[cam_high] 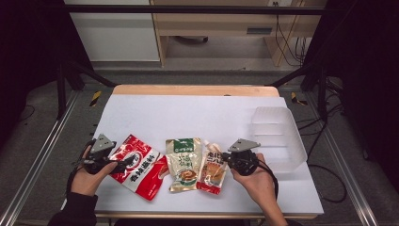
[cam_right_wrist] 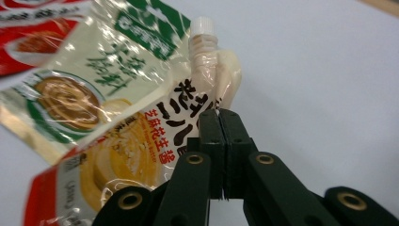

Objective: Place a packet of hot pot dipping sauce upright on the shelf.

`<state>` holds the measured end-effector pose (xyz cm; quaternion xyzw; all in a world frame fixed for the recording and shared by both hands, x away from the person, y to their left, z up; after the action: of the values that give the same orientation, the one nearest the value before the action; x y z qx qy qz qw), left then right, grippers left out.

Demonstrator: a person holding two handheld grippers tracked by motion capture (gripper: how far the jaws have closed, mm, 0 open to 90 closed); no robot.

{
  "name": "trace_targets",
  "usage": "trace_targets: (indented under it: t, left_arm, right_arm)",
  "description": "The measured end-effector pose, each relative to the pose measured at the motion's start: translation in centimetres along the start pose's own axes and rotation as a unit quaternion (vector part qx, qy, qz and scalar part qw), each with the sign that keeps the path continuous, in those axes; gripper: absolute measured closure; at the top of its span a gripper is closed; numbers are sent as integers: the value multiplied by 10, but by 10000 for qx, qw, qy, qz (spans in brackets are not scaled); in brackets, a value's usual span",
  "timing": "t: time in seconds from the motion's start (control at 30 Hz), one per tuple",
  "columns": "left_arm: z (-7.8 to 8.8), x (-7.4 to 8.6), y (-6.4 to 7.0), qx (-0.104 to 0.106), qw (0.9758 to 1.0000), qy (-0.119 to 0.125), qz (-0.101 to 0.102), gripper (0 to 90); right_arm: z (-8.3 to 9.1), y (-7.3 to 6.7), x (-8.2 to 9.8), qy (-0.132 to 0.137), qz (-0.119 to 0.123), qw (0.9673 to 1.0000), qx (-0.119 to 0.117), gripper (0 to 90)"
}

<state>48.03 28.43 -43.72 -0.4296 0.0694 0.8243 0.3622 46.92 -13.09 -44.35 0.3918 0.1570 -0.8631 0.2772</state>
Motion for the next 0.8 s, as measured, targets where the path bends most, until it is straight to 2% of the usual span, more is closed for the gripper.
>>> trace_targets:
  t: [0.07, 0.13, 0.17, 0.2, 0.3, 0.33, 0.37, 0.4, 0.5, 0.6, 0.63, 0.67, 0.7, 0.8]
  left_arm:
    - [1, -10, 3, 213, 9998, 25, -6, 113]
    - [1, -13, 5, 236, 9997, 57, -77, 122]
    - [3, -20, 9, 305, 9993, -61, -224, 123]
    - [3, -20, 9, 305, 9993, -61, -224, 123]
    - [3, -33, 14, 449, 9983, -80, -357, 132]
    - [3, -38, 16, 527, 9977, -83, -410, 132]
    - [3, -42, 18, 580, 9970, -112, -500, 133]
    - [2, -52, 22, 650, 9953, -177, -697, 134]
    - [0, -63, 25, 771, 9940, -147, -766, 144]
    - [-4, -76, 28, 907, 9914, -172, -924, 162]
    - [-6, -85, 29, 931, 9897, -212, -1069, 167]
    - [-6, -85, 29, 931, 9897, -212, -1069, 170]
    - [-7, -89, 30, 961, 9888, -213, -1118, 175]
    - [-8, -102, 32, 1027, 9865, -161, -1266, 187]
  right_arm:
    - [16, -4, -13, 170, 132, 9996, -169, 900]
    - [27, -7, -23, 272, 246, 9990, -265, 900]
    - [32, -8, -28, 320, 308, 9985, -309, 900]
    - [32, -8, -28, 320, 308, 9985, -309, 900]
    - [41, -10, -45, 362, 599, 9968, -396, 900]
    - [41, -10, -45, 362, 599, 9968, -396, 900]
    - [39, -9, -52, 348, 721, 9960, -408, 900]
    - [38, -8, -55, 353, 747, 9957, -421, 900]
    - [35, -4, -63, 375, 771, 9954, -435, 900]
    - [29, 0, -81, 466, 767, 9944, -566, 900]
    - [28, -1, -85, 484, 773, 9940, -611, 900]
    - [28, -1, -85, 484, 773, 9940, -611, 900]
    - [25, -4, -93, 509, 803, 9930, -697, 900]
    - [21, -10, -100, 539, 843, 9918, -800, 900]
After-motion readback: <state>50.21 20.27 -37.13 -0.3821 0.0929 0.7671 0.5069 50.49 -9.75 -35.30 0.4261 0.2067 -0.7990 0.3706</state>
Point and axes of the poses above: each handheld gripper's, and its own axes: z roughly backward along the jaws, x roughly out of its underside, y roughly to its right, the point moved 3 cm from there along -z, roughly forward along the jaws, and after that the axes turned 8 degrees about -z, right-handed, at the moved point
